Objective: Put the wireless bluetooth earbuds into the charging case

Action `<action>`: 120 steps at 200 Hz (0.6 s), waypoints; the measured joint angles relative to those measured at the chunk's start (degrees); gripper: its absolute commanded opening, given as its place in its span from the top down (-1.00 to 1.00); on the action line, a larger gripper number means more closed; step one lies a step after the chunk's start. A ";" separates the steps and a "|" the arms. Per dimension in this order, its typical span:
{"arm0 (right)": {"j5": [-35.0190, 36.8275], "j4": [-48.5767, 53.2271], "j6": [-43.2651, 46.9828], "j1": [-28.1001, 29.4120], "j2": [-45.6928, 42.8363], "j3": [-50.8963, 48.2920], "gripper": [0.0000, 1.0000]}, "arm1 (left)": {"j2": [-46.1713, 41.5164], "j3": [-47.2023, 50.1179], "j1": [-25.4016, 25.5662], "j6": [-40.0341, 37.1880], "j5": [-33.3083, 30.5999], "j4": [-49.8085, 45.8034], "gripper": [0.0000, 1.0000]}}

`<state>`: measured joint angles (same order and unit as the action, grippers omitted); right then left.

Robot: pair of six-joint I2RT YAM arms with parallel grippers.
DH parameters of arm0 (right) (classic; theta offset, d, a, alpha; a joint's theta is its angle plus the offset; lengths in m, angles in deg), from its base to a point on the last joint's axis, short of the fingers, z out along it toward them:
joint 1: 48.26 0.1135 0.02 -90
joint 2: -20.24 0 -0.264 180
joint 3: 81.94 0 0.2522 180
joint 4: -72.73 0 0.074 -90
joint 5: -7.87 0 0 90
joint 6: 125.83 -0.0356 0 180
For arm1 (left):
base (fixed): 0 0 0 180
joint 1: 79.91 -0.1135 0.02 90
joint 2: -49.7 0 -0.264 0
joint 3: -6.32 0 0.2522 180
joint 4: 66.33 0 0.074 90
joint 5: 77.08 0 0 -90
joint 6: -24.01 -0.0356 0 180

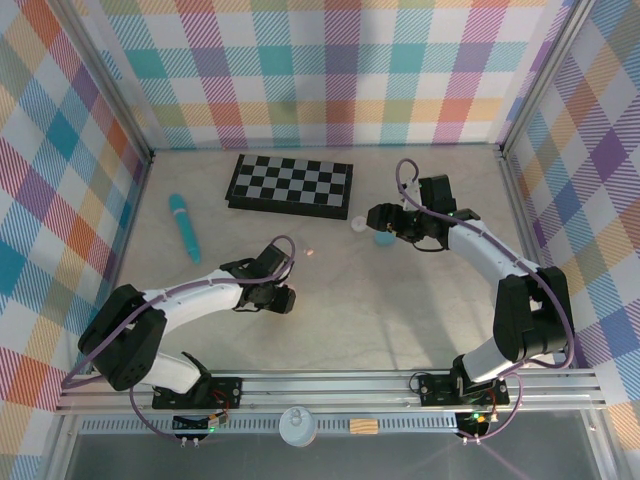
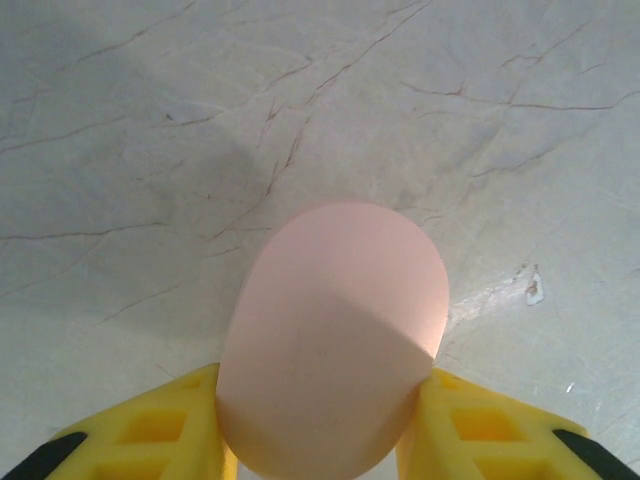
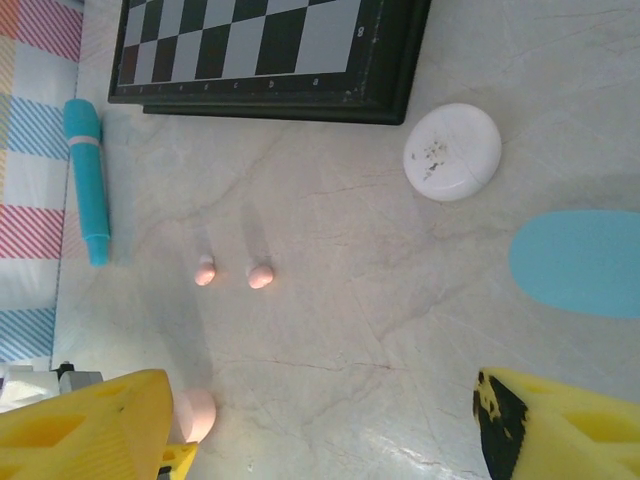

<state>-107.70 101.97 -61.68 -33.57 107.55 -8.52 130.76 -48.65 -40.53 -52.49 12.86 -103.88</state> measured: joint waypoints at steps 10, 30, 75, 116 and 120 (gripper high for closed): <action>-0.85 -0.22 -0.72 0.02 -0.04 -0.11 -0.55 | -0.42 -0.02 0.11 -0.55 0.00 0.11 0.30; -4.66 -1.70 -3.15 0.02 -0.42 -1.42 -0.54 | -2.12 -0.02 0.37 -2.27 0.55 1.14 0.30; -15.54 -4.11 -9.75 1.27 -2.27 -5.77 -0.51 | -4.96 -0.81 0.63 -8.20 4.33 6.54 0.35; -22.34 -10.75 -17.44 6.78 -4.09 -9.90 -0.46 | -5.57 -1.38 0.74 -12.52 10.56 13.16 0.36; -22.73 -11.54 -18.27 7.37 -4.09 -10.27 -0.45 | -5.73 -1.38 0.74 -12.81 11.06 13.64 0.36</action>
<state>-130.43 90.43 -79.95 -26.20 103.46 -18.79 125.03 -50.03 -39.79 -65.30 23.92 -90.24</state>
